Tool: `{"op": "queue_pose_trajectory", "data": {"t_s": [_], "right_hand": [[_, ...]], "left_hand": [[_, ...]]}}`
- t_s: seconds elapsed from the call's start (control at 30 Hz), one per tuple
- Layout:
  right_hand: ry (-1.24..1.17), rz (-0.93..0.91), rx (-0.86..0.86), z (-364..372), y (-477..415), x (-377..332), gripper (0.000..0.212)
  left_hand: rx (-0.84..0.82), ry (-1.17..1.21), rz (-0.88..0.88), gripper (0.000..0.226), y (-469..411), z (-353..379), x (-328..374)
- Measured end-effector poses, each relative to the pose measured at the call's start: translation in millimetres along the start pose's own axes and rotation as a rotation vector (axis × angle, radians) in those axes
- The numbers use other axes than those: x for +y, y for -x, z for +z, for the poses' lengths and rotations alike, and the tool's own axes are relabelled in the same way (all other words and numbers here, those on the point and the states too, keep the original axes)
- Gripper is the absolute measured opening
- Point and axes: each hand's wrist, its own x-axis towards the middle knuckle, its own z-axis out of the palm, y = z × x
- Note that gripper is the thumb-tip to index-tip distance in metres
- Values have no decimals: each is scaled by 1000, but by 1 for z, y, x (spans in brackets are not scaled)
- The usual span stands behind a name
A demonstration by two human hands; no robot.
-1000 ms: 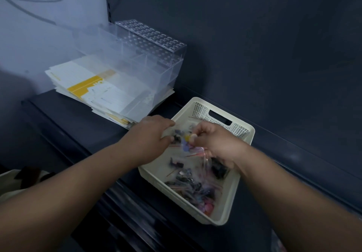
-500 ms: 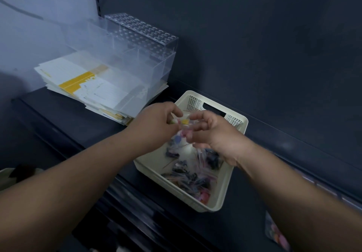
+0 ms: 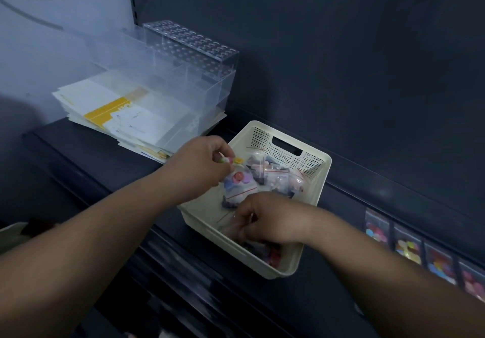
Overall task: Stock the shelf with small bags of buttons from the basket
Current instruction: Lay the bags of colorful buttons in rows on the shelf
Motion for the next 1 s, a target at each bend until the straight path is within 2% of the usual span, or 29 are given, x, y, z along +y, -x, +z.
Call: {"op": "queue_pose_trajectory", "data": {"t_s": [0.07,0.1,0.17,0.4,0.5,0.63,0.73,0.87,1.0], "right_hand": [[-191,56,82,-5,-2,6,5],[-385,107,96,-9,-2,9,13],[-752,211,94,-17,-1,14,11],[-1072,282,139,-32,-2,31,21],[-1158,240,142,-36,0,33,17],[-1226,204,173,-42,8,35,13],[-1140,232,250,-43,12,34,15],[-907,238,420,-41,16,33,15],[-993,201,495,-47,30,33,17]], "left_hand": [[8,43,-17,9,0,-1,1],[20,73,-29,11,0,-1,1],[62,131,-54,14,-1,-3,0],[120,152,-75,18,-3,-5,-1],[116,122,-57,20,-3,-5,0],[106,193,-73,21,-4,-3,6],[91,252,-96,19,-6,1,9],[68,343,-143,17,-5,8,16],[35,429,-188,18,-3,15,28]]}}
